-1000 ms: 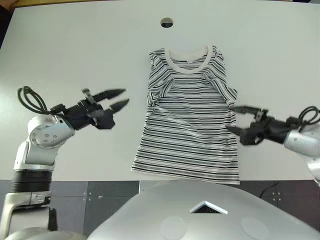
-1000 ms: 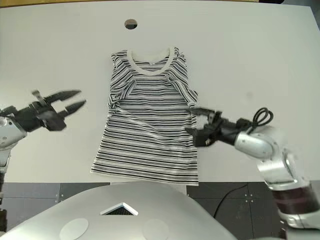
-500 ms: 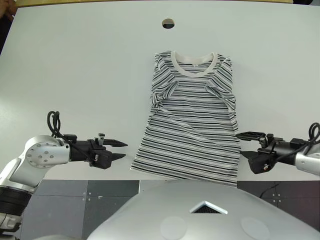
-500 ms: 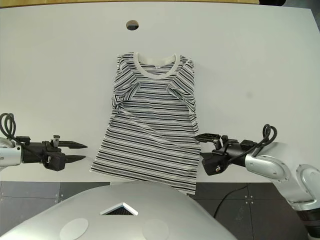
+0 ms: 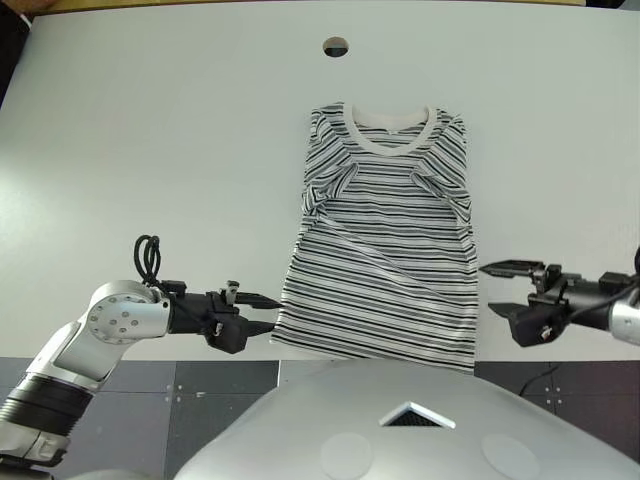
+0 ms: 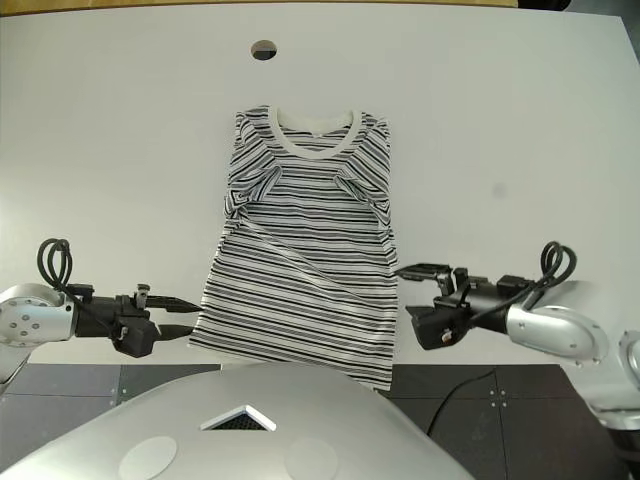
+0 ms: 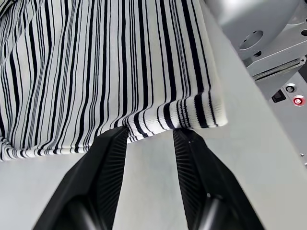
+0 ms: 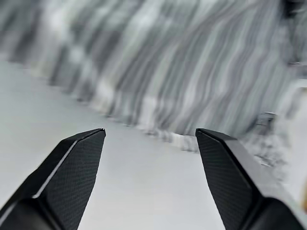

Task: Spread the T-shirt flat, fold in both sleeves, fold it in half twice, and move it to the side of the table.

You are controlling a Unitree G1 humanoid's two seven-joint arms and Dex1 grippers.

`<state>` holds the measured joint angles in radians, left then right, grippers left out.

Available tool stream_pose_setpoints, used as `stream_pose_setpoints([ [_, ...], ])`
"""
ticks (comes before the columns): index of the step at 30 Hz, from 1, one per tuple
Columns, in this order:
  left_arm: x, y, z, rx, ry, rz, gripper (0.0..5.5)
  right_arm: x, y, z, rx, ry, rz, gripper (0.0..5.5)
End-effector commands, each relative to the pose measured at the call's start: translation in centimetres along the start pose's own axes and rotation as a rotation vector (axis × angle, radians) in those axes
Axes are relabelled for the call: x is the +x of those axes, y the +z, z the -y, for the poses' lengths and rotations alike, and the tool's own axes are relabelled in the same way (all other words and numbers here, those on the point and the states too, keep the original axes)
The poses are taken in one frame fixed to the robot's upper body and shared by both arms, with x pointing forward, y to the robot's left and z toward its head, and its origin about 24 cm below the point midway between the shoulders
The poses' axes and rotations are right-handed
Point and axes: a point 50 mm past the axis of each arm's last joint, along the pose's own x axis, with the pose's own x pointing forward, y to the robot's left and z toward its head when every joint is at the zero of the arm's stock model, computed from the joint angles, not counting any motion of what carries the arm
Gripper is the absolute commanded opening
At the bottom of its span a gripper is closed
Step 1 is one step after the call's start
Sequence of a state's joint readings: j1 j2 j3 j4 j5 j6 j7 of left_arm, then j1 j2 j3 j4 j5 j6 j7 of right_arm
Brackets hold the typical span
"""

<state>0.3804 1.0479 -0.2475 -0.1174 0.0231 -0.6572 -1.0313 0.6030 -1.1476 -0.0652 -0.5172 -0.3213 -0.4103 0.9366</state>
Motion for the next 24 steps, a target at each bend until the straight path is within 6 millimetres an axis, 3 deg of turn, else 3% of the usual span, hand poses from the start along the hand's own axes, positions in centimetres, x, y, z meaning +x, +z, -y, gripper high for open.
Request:
stream_pose_setpoints([
  [1, 0.4, -0.3, 0.2, -0.01, -0.018, -0.015, 1.75, -0.2, 0.5, -2.0, 0.028, 0.135, -0.019, 3.51],
  [10, 0.8, -0.4, -0.6, 0.004, 0.011, -0.003, 1.75, 0.7, 1.8, -3.9, 0.059, 0.209, 0.046, 3.51],
  [23, 1.6, -0.5, -1.3, 0.011, 0.033, 0.026, 1.75, 3.6, 3.2, -2.9, 0.004, 0.086, 0.18, 3.51],
  [24, 1.7, -0.5, -1.3, 0.011, 0.033, 0.028, 1.56, 3.7, 3.3, -2.8, 0.001, 0.081, 0.183, 3.52],
])
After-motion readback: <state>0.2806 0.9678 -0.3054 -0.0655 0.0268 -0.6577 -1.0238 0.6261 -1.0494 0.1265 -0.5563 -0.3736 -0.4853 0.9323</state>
